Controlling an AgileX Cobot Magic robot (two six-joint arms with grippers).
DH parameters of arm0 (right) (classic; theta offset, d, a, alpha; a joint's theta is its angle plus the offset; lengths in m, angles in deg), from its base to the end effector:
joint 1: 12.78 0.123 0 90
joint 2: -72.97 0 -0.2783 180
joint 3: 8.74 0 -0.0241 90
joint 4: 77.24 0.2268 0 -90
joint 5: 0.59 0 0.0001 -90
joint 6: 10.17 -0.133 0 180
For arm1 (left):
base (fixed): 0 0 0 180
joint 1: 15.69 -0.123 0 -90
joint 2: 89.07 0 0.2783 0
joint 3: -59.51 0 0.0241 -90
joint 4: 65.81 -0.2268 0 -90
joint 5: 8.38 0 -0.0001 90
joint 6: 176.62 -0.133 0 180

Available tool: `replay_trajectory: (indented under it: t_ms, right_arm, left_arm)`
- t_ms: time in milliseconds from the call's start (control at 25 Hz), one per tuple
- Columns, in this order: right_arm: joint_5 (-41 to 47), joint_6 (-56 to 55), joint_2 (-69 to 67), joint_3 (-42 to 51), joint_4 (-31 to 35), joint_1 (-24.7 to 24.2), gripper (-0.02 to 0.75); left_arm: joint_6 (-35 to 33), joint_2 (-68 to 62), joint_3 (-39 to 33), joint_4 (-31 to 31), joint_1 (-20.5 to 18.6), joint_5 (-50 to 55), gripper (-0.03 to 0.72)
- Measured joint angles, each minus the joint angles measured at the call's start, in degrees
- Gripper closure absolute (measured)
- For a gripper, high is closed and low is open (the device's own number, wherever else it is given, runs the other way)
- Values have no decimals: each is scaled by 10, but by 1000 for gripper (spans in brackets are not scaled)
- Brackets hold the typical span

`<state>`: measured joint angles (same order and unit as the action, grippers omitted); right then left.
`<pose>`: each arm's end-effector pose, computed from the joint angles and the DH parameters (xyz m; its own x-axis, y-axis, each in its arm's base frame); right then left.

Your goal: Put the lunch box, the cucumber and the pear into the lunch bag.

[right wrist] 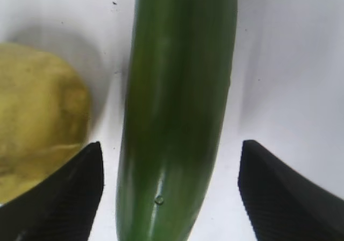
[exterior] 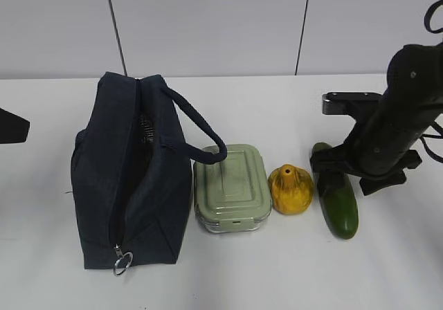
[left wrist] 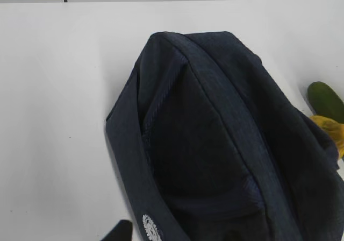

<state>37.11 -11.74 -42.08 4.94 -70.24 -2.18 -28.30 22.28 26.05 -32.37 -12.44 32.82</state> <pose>0.3337 0.0725 0.1232 -0.9722 -0.0562 -0.2273 -0.0810 0.9915 0.1013 0.2048 -0.0600 0.2657 -0.7149 0.1261 -0.6878 0.3611 0.9089 -0.2087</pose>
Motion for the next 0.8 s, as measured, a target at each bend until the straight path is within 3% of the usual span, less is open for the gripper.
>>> replay_trajectory:
  t_ms: [280, 520, 800]
  right_arm:
    - [0, 6, -31, -10, 0, 0, 149]
    - [0, 9, -36, -11, 1, 0, 311]
    - [0, 10, -36, -11, 3, -1, 339]
  left_arm:
    - [-1, 0, 0, 0, 0, -1, 377]
    - [-4, -1, 0, 6, 0, -4, 377]
    - [-49, -1, 0, 51, 0, 4, 377]
